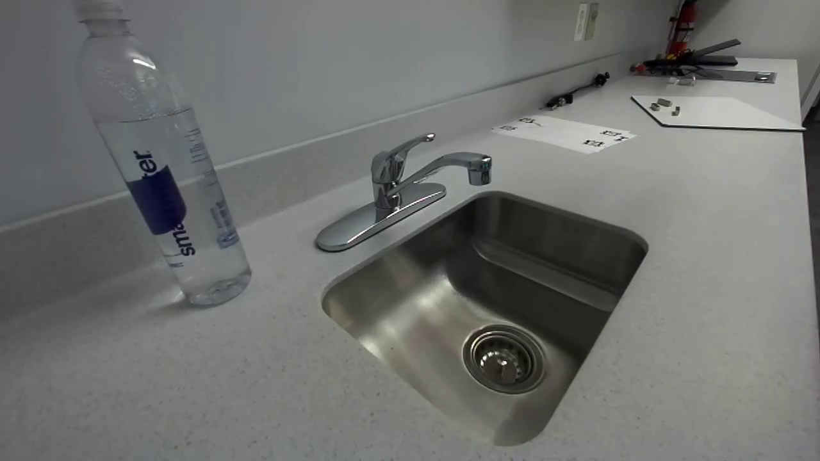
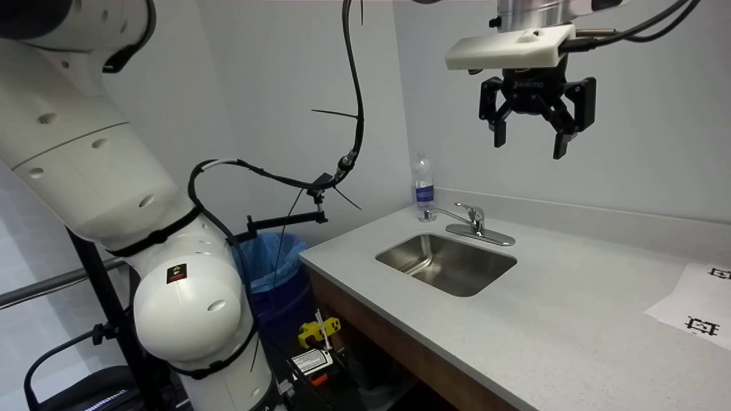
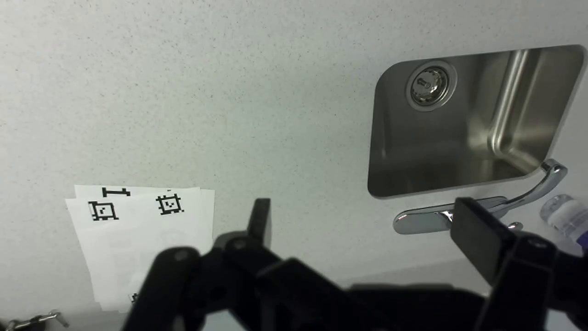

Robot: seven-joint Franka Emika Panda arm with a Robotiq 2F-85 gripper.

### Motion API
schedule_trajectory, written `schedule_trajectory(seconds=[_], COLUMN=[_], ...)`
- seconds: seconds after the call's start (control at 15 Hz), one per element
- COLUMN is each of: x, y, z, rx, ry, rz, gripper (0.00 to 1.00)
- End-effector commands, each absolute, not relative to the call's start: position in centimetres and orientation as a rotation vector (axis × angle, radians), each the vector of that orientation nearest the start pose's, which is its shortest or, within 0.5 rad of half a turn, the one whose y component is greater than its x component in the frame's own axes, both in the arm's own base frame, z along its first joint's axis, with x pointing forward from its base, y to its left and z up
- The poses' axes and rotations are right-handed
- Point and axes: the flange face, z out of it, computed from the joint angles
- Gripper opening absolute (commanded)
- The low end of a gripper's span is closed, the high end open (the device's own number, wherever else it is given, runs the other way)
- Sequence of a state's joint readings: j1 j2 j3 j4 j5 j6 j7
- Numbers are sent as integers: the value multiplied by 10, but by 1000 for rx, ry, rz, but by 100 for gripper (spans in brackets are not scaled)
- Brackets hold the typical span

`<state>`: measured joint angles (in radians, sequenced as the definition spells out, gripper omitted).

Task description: Move the spout to the right

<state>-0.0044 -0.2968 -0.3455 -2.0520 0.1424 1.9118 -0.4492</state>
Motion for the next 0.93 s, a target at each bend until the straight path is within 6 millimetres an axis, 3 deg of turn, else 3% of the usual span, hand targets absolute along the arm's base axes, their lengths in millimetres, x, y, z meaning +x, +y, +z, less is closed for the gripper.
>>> schedule_trajectory(seconds=[0.0, 0.53, 0.87], x=[455, 456, 470], y=[-173, -172, -151], z=[571, 570, 556], rx=[-2956, -2957, -2939], ry=[-101, -106, -169], rz=[-323, -314, -258], gripper=[100, 100, 100])
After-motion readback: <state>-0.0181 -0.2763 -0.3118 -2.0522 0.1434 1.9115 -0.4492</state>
